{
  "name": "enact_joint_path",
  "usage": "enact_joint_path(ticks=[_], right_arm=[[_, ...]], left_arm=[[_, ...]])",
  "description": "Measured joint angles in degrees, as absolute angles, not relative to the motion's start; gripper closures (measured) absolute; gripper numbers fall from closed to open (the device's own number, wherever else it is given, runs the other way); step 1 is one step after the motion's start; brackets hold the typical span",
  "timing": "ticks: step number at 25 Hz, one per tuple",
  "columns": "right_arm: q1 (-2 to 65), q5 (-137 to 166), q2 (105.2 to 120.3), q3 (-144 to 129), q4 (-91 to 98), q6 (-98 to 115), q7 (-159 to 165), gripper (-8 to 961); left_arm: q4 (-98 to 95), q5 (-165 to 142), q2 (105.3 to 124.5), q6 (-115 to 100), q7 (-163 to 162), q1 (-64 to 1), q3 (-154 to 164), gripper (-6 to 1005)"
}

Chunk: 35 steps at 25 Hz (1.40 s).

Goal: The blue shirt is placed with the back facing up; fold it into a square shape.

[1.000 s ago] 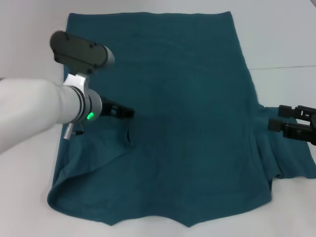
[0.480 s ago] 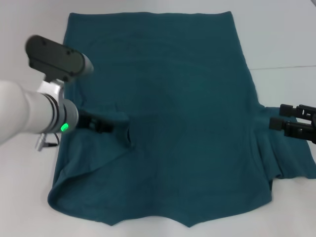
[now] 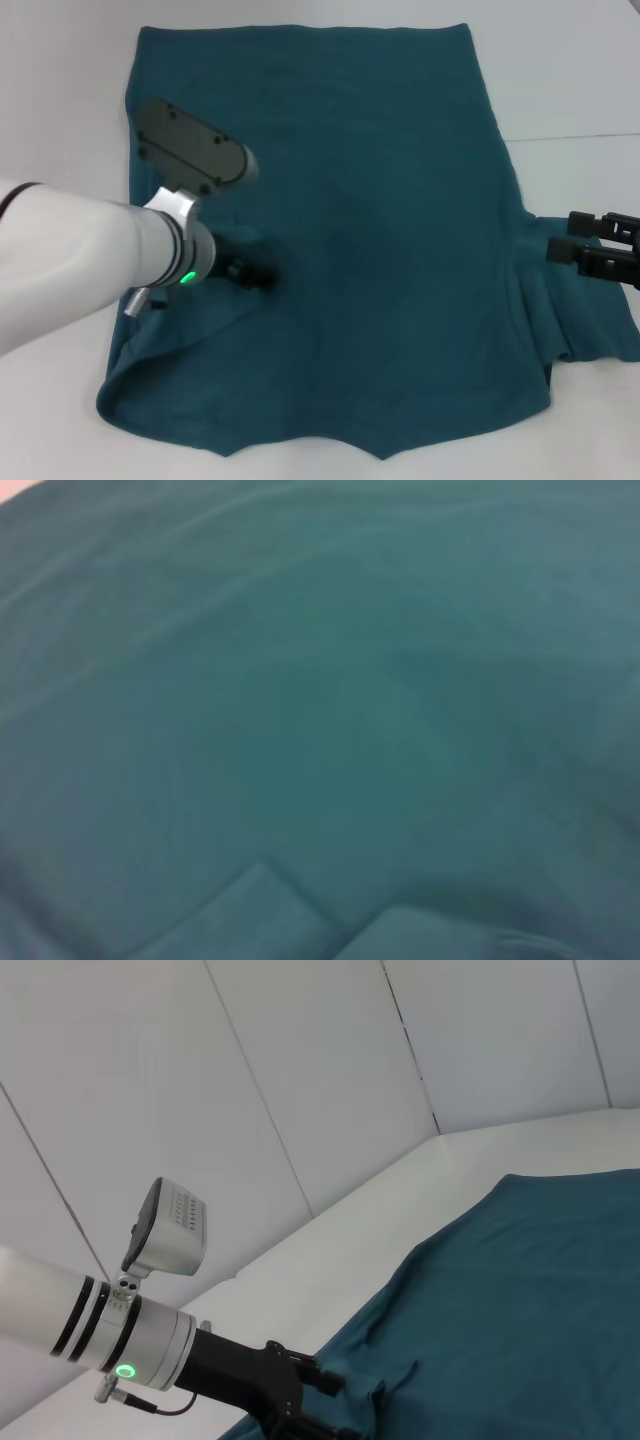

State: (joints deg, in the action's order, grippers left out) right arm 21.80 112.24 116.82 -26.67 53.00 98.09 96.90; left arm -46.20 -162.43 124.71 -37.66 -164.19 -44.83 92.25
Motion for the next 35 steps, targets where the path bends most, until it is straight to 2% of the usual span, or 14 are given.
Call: enact_joint_path(ticks=[11, 14, 21, 27, 28, 35], right_arm=[[21.92, 112.23, 117.12, -26.95, 53.0, 97.84, 96.92, 189], [21.92, 112.23, 117.14, -26.83, 53.0, 97.81, 96.77, 189], [21.84, 112.19, 116.71, -26.72, 53.06, 98.24, 96.95, 188], [21.36, 112.09, 116.64, -26.71, 53.32, 97.88, 96.94, 188], [21.22, 112.12, 116.56, -26.72, 53.32, 97.83, 96.94, 188], [20.3, 112.21, 115.67, -26.68, 53.03, 97.82, 96.94, 188]], left_arm=[[-45.32, -161.7, 124.71, -32.81, -167.57, -47.15, 99.08, 154], [-46.69, -161.23, 124.72, -32.89, -167.82, -46.06, 98.71, 153], [-70.51, -161.74, 124.71, -44.53, -164.04, -31.29, 92.46, 153], [-79.43, -162.06, 124.71, -51.19, -161.56, -23.93, 91.51, 153], [-83.19, -162.0, 124.71, -51.62, -160.08, -19.96, 91.8, 153], [-86.97, -160.89, 124.71, -51.82, -156.71, -14.72, 91.02, 153]])
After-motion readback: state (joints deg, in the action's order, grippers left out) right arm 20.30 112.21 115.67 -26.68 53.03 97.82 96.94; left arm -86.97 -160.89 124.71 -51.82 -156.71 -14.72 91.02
